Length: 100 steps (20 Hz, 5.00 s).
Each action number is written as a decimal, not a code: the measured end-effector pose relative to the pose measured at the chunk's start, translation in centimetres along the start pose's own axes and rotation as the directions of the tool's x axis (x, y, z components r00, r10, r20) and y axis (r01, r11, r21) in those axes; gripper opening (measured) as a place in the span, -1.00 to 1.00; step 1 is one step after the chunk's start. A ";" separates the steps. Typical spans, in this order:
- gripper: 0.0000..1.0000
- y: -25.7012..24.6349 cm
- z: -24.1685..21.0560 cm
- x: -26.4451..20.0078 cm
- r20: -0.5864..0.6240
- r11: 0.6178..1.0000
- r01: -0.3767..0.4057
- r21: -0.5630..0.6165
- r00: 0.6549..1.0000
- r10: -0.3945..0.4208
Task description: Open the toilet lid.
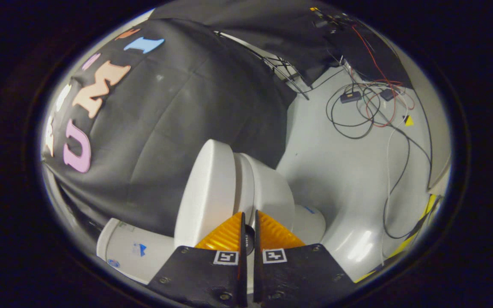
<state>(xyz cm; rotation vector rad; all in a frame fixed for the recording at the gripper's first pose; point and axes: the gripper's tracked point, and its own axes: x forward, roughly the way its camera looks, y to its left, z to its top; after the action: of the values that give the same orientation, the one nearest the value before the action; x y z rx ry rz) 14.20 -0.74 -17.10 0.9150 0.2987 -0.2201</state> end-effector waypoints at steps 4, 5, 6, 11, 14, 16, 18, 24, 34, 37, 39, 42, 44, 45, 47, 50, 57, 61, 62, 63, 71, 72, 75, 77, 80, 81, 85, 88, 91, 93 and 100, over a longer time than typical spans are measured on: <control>-0.87 0.4 0.2 -0.3 0.000 0.991 -0.018 0.136 1.000 0.018; -0.87 0.3 0.0 -0.3 -0.002 0.985 -0.024 0.169 1.000 0.024; -0.87 0.8 -0.5 -0.3 -0.016 0.976 -0.056 0.208 0.998 0.061; -0.81 1.1 -1.0 -0.1 -0.028 0.974 -0.075 0.215 0.996 0.083; -0.81 1.7 -1.6 0.1 -0.059 0.969 -0.083 0.233 0.993 0.099; -0.80 2.1 -1.9 0.3 -0.055 0.963 -0.103 0.248 0.991 0.120; -0.79 2.2 -2.2 0.1 -0.054 0.963 -0.119 0.243 0.989 0.136; -0.86 3.5 -1.1 -1.2 -0.046 0.990 -0.085 0.114 0.995 0.090; -0.86 8.1 0.4 -3.5 -0.005 0.997 -0.066 -0.028 0.998 0.066; -0.86 9.6 0.8 -4.2 0.008 0.997 -0.062 -0.051 0.998 0.063; -0.86 10.9 0.9 -5.1 0.020 0.996 -0.071 -0.059 0.997 0.072; -0.86 13.4 1.0 -6.5 0.041 0.991 -0.098 -0.087 0.994 0.102; -0.86 14.7 0.9 -7.0 0.045 0.987 -0.108 -0.120 0.992 0.114; -0.86 15.2 0.8 -7.3 0.044 0.986 -0.111 -0.127 0.992 0.118; -0.86 15.9 0.6 -7.7 0.043 0.983 -0.112 -0.145 0.992 0.120; -0.86 17.0 0.6 -8.5 0.050 0.980 -0.117 -0.160 0.991 0.127; -0.86 19.6 -0.1 -9.9 0.072 0.968 -0.128 -0.216 0.987 0.146; -0.86 20.9 -0.6 -10.7 0.083 0.956 -0.134 -0.259 0.983 0.161; -0.85 21.3 -0.7 -10.8 0.085 0.953 -0.140 -0.269 0.982 0.168; -0.86 21.7 -1.0 -11.2 0.088 0.948 -0.139 -0.287 0.981 0.171; -0.86 26.1 -3.3 -13.6 0.098 0.884 -0.143 -0.444 0.974 0.206; -0.86 26.5 -3.5 -13.7 0.099 0.873 -0.140 -0.467 0.973 0.209; -0.86 27.6 -4.3 -14.2 0.099 0.852 -0.145 -0.503 0.969 0.224; -0.85 28.3 -4.7 -14.6 0.103 0.842 -0.154 -0.517 0.965 0.240; -0.86 29.2 -5.3 -15.0 0.102 0.815 -0.161 -0.556 0.961 0.258; -0.86 29.6 -5.8 -15.2 0.097 0.806 -0.164 -0.568 0.960 0.264; -0.86 31.0 -7.2 -15.7 0.102 0.764 -0.154 -0.627 0.956 0.276; -0.85 31.9 -8.1 -16.0 0.097 0.744 -0.163 -0.648 0.951 0.293; -0.86 31.7 -9.1 -16.0 0.091 0.717 -0.151 -0.681 0.954 0.286; -0.86 32.2 -9.5 -16.3 0.090 0.715 -0.159 -0.681 0.951 0.297; -0.85 33.2 -11.1 -16.8 0.078 0.700 -0.179 -0.691 0.945 0.318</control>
<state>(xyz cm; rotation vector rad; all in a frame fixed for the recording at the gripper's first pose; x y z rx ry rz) 7.02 28.87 7.01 0.1854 0.0513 0.0647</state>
